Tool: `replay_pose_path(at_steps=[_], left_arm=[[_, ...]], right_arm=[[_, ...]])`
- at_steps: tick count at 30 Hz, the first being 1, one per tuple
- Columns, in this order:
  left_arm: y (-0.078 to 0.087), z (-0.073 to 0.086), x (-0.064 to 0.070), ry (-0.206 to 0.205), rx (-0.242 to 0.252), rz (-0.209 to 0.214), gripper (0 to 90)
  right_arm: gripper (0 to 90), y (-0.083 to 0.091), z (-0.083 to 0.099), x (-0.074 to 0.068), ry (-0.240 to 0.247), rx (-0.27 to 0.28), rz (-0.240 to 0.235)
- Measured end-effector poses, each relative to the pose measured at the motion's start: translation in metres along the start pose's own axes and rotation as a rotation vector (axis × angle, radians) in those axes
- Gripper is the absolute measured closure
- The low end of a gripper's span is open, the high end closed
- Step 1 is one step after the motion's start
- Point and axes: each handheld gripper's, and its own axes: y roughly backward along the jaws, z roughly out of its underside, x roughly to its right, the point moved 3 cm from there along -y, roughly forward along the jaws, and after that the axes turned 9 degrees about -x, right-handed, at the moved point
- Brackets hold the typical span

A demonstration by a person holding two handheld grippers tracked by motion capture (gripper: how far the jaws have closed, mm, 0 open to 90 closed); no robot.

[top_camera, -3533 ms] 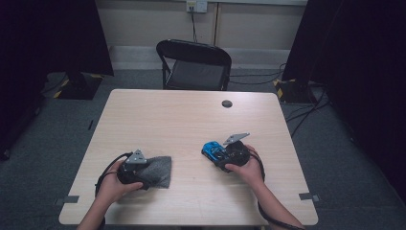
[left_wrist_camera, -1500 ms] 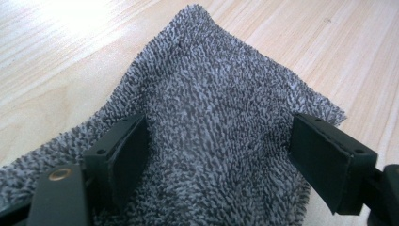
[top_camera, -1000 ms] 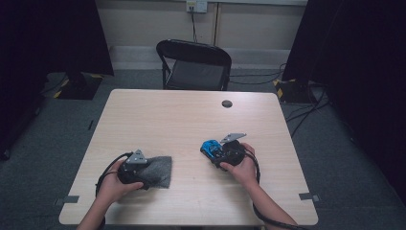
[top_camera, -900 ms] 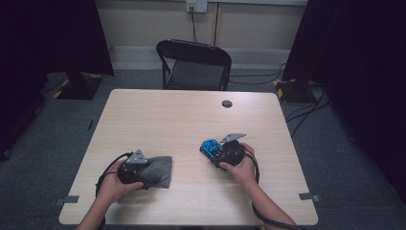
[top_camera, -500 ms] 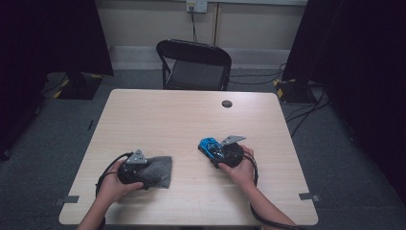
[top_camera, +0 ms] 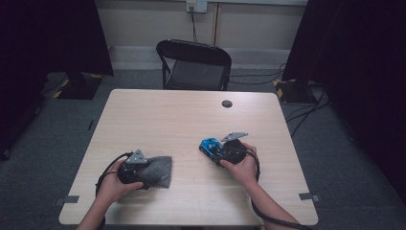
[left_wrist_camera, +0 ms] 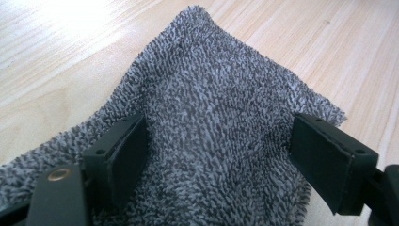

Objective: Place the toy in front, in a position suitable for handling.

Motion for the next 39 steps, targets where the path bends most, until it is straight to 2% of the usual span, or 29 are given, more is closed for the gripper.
replay_pose_path(at_steps=[8, 15, 20, 26, 28, 39], left_arm=[[0.000, 0.000, 0.000, -0.001, 0.000, 0.000, 19.6], [0.000, 0.000, 0.000, -0.002, 0.000, 0.000, 19.5], [0.000, 0.000, 0.000, -0.005, 0.000, 0.001, 19.4], [0.000, 0.001, -0.001, -0.002, 0.010, 0.009, 19.4], [0.000, 0.001, -0.001, -0.003, 0.015, 0.010, 19.4], [0.000, 0.002, 0.000, -0.006, 0.017, 0.002, 19.4]], right_arm=[[27.8, 0.006, -0.008, 0.004, -0.023, 0.023, -0.008], [27.8, 0.005, -0.027, 0.007, -0.028, 0.044, -0.012], [27.8, -0.012, -0.046, 0.003, -0.012, 0.046, -0.024], [27.8, -0.035, -0.064, -0.010, 0.022, 0.038, -0.048], [27.8, -0.042, -0.067, -0.013, 0.045, 0.033, -0.046], [27.7, -0.058, -0.065, -0.012, 0.064, 0.021, -0.060]])
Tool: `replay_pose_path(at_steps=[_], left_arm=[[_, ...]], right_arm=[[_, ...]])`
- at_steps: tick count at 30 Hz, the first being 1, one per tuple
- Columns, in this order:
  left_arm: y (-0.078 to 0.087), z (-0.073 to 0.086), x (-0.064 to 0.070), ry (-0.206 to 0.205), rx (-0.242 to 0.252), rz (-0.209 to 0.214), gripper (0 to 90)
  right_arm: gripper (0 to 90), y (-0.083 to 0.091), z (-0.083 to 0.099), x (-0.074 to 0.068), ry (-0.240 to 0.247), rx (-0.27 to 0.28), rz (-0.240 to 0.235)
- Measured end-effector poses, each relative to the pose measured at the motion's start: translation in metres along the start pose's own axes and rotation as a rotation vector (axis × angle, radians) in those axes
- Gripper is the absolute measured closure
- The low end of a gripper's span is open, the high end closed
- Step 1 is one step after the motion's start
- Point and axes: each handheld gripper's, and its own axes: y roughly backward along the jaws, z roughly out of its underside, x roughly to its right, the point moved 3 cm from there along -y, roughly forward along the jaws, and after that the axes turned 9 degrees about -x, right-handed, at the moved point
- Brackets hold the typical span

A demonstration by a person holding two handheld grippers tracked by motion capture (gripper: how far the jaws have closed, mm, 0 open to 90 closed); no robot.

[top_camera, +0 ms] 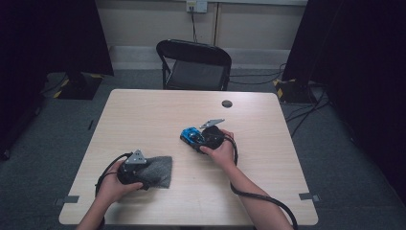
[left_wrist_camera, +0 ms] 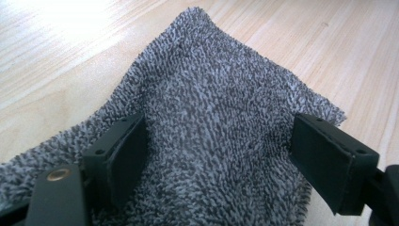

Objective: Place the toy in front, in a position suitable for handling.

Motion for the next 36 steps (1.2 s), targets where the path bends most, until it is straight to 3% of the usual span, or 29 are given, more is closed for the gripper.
replay_pose_path(at_steps=[8, 17, 19, 29, 36], left_arm=[[0.000, 0.000, 0.000, -0.002, 0.000, 0.001, 19.3], [0.000, 0.000, 0.000, -0.001, 0.004, 0.003, 19.3], [0.000, 0.000, 0.000, -0.002, 0.003, 0.003, 19.3], [0.000, 0.000, 0.000, -0.001, 0.004, 0.005, 19.3], [0.000, 0.000, 0.000, -0.002, 0.003, 0.004, 19.3]], right_arm=[[27.4, -0.001, 0.005, 0.006, 0.025, 0.007, -0.029], [26.5, -0.003, 0.010, 0.008, 0.093, 0.010, -0.022], [22.1, -0.003, 0.010, 0.008, 0.116, -0.012, -0.034], [16.9, 0.014, 0.016, 0.013, 0.117, 0.014, -0.054], [15.9, 0.019, 0.035, 0.013, 0.129, 0.022, -0.054]])
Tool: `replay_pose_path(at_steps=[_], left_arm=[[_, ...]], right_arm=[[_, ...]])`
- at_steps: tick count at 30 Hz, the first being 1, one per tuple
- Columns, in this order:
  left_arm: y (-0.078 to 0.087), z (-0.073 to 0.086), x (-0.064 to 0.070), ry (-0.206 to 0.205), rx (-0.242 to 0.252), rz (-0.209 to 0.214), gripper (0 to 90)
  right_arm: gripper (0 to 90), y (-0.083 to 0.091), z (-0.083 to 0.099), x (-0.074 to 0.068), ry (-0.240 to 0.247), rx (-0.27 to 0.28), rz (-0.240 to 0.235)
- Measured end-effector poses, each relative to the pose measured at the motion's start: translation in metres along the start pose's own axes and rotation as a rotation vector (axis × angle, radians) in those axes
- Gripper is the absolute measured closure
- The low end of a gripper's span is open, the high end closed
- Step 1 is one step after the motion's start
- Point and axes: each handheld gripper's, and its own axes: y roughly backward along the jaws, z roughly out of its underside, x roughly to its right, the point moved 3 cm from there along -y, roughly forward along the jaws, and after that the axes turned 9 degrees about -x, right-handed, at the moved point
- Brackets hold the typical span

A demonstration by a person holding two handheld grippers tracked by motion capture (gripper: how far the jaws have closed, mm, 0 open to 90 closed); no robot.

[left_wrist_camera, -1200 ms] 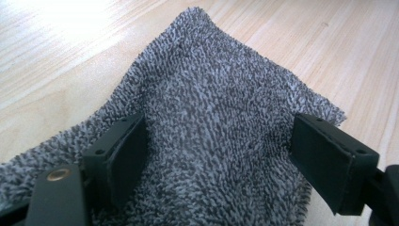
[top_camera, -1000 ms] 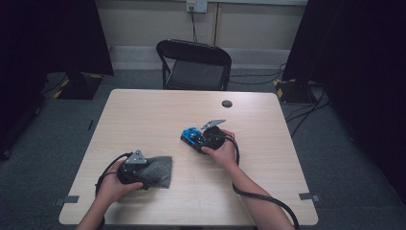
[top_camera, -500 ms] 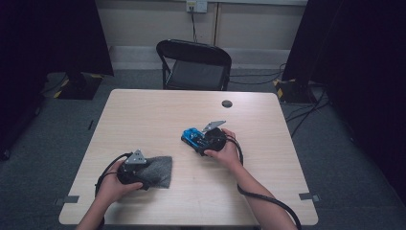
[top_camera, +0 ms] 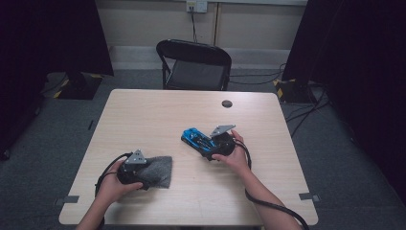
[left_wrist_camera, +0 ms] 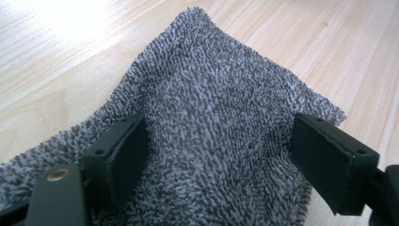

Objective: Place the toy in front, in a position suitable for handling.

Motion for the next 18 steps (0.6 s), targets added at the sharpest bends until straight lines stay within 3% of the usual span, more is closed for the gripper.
replay_pose_path(at_steps=[5, 18], left_arm=[[0.000, 0.000, 0.000, 0.000, 0.000, 0.000, 19.3], [0.000, 0.000, 0.001, -0.001, 0.000, -0.010, 19.0]], right_arm=[[16.9, -0.001, 0.011, 0.000, -0.014, 0.002, 0.013], [15.8, 0.000, 0.014, -0.001, -0.051, -0.006, 0.056]])
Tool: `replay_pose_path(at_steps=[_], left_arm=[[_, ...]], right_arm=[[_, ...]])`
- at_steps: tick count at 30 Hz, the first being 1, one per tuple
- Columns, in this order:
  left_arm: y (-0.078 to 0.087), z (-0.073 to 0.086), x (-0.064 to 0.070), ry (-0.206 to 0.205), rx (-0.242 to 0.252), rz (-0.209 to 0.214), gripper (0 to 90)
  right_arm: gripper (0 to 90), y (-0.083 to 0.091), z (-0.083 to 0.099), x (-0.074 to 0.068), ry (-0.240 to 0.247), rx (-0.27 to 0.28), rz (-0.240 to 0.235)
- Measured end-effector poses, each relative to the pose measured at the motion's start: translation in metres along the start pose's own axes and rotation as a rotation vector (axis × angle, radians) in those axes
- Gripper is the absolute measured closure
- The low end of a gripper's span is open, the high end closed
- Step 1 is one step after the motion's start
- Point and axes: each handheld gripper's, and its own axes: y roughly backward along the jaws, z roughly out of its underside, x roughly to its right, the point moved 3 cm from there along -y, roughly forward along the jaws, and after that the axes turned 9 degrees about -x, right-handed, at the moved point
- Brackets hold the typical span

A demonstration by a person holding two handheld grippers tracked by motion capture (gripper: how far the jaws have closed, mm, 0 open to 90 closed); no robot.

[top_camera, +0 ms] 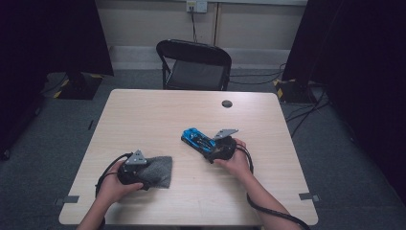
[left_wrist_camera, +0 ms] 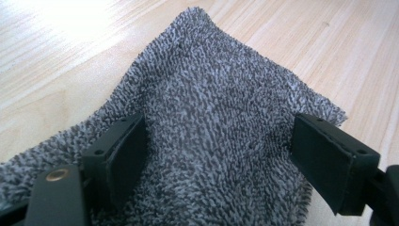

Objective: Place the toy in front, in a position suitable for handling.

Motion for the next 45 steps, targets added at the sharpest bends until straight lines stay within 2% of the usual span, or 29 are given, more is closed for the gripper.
replay_pose_path(at_steps=[2, 6, 8, 10, 18, 21, 27, 30, 33, 38, 41, 42, 43, 45], left_arm=[[0.000, 0.000, 0.000, 0.000, 0.000, -0.002, 18.9], [0.000, 0.000, 0.000, 0.003, -0.003, 0.000, 18.9], [0.000, 0.000, 0.000, 0.004, -0.003, 0.001, 18.9], [0.000, 0.000, 0.000, 0.005, -0.001, -0.001, 18.8], [0.001, -0.002, 0.001, 0.013, -0.008, -0.007, 19.1], [0.003, -0.004, 0.002, -0.004, -0.016, -0.024, 21.4], [0.012, -0.017, 0.004, -0.024, 0.037, -0.029, 26.7], [0.018, -0.021, 0.003, -0.027, 0.048, -0.025, 33.6], [0.018, -0.019, -0.001, -0.019, 0.022, -0.036, 35.5], [0.011, -0.012, -0.001, -0.007, -0.047, -0.008, 37.1], [0.005, -0.008, 0.000, -0.022, -0.077, -0.021, 38.3], [0.005, -0.009, 0.000, -0.031, -0.089, -0.024, 40.9], [0.006, -0.010, 0.001, -0.047, -0.103, -0.034, 48.2], [0.006, -0.012, 0.001, -0.030, -0.117, -0.017, 65.2]], right_arm=[[16.2, 0.000, 0.000, -0.001, -0.011, 0.000, 0.010], [17.6, -0.001, -0.002, -0.004, -0.002, 0.003, 0.001], [23.8, 0.000, -0.001, -0.005, -0.005, 0.010, 0.003], [24.0, 0.000, -0.001, -0.006, -0.019, 0.016, 0.014], [24.2, 0.000, -0.001, -0.006, -0.022, 0.018, 0.013], [24.2, 0.000, -0.001, -0.006, -0.022, 0.019, 0.013], [24.2, 0.000, -0.001, -0.006, -0.023, 0.019, 0.012], [24.2, 0.000, -0.001, -0.006, -0.023, 0.020, 0.012], [24.2, 0.000, -0.001, -0.006, -0.022, 0.020, 0.012], [24.2, 0.000, -0.001, -0.006, -0.022, 0.020, 0.012], [24.2, 0.000, -0.001, -0.006, -0.022, 0.020, 0.012], [24.2, 0.000, -0.001, -0.006, -0.022, 0.020, 0.012], [24.2, 0.000, -0.001, -0.006, -0.022, 0.020, 0.012], [24.2, 0.000, -0.001, -0.006, -0.022, 0.020, 0.012]])
